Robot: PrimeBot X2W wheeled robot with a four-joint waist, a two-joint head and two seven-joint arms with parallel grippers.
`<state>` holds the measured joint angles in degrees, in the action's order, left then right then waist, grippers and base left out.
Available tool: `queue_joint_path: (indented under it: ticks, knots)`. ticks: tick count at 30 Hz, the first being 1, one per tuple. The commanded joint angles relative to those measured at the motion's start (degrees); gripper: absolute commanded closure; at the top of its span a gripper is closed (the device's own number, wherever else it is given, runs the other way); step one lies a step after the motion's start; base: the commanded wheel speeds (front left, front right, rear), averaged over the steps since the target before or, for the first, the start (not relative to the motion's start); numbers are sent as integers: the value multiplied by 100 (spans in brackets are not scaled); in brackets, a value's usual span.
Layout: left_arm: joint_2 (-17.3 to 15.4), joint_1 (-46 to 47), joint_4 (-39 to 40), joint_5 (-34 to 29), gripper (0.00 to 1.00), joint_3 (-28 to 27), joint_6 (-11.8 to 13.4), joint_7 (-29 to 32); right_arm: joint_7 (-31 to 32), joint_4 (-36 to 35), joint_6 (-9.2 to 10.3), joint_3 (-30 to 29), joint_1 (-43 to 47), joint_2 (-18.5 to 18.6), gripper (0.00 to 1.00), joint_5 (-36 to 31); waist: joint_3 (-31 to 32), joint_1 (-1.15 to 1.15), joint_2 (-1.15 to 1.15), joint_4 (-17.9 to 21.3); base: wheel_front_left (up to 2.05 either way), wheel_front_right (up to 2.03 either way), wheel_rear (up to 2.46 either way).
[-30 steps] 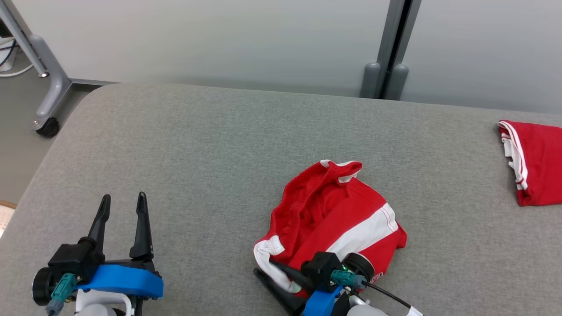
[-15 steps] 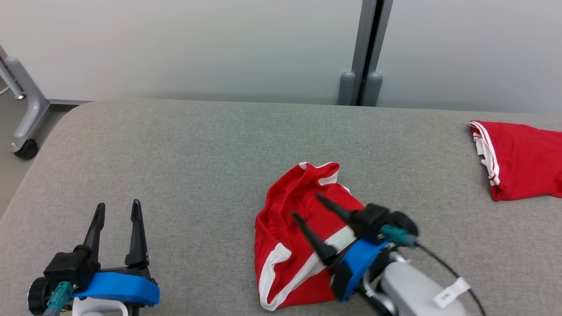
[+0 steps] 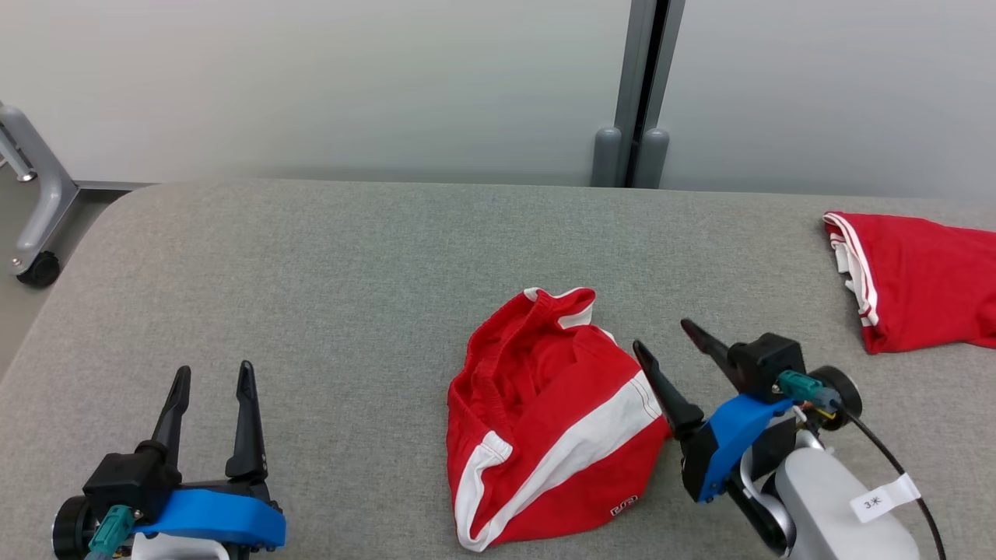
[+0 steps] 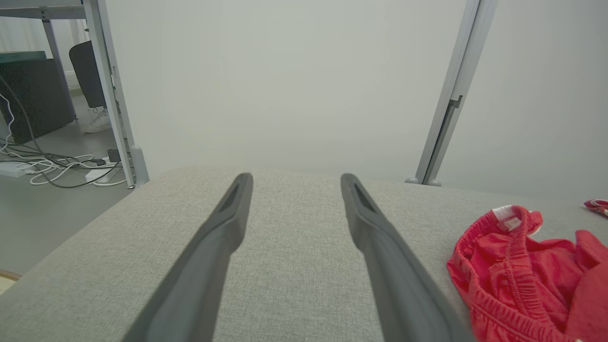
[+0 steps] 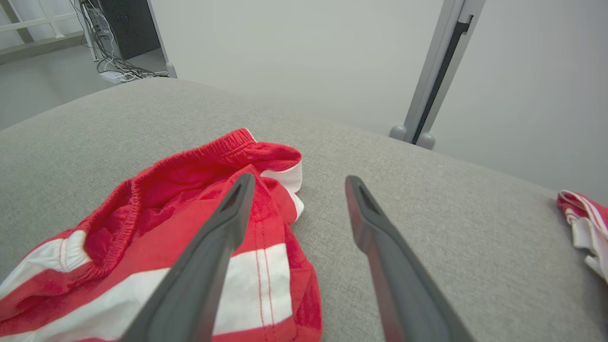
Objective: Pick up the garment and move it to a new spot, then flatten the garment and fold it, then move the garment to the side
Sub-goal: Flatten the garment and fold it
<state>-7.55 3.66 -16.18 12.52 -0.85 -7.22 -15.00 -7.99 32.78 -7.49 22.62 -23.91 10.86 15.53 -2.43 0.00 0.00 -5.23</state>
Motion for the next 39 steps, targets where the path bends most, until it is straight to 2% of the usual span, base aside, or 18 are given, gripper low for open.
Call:
queue_joint_path:
  ticks: [1,13,14,15,16,22,28,34,39]
  knots:
    - [-27,44,26,-28,0,27,-39,-24,38,27,-1,9,97,-19,0,-48,-11,0,0,-15,0,0,0]
    - [-49,172,-50,37,0,105,-31,-24,318,903,-1,423,28,-288,0,212,-150,0,0,-181,0,0,0]
    - [-48,184,-58,41,0,112,-31,-24,293,987,-1,457,-19,-285,35,252,-154,0,0,-189,0,0,0]
    - [-46,197,-62,43,0,117,-31,-24,227,1033,-1,486,-57,-293,96,308,-158,0,0,-195,0,0,0]
    - [-48,201,-63,46,0,111,-32,-24,177,1085,-1,515,-81,-308,100,349,-156,0,0,-188,0,0,0]
    - [-33,74,-76,38,0,46,-30,-24,-169,1263,-1,493,-178,-176,100,536,-65,0,0,-52,0,0,0]
    - [34,-1,-39,5,0,34,-18,-23,-384,928,-1,113,68,38,100,642,49,0,0,147,0,0,0]
    - [87,-79,-12,-2,0,24,-17,-24,-163,301,-1,-583,790,245,100,593,76,0,0,298,0,0,0]
    - [92,-91,28,-4,0,-19,-19,-24,251,-283,-1,-1253,1607,190,100,498,50,0,0,383,0,0,0]
